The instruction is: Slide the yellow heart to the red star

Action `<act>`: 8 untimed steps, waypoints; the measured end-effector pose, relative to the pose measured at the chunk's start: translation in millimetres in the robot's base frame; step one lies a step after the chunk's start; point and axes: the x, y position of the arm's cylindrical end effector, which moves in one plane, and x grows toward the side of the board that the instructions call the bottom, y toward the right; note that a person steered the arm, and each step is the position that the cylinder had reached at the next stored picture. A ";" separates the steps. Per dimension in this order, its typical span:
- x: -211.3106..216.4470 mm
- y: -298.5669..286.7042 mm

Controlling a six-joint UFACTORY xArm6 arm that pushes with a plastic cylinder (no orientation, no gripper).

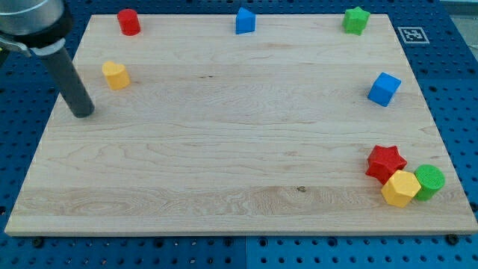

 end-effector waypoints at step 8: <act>-73.5 35.7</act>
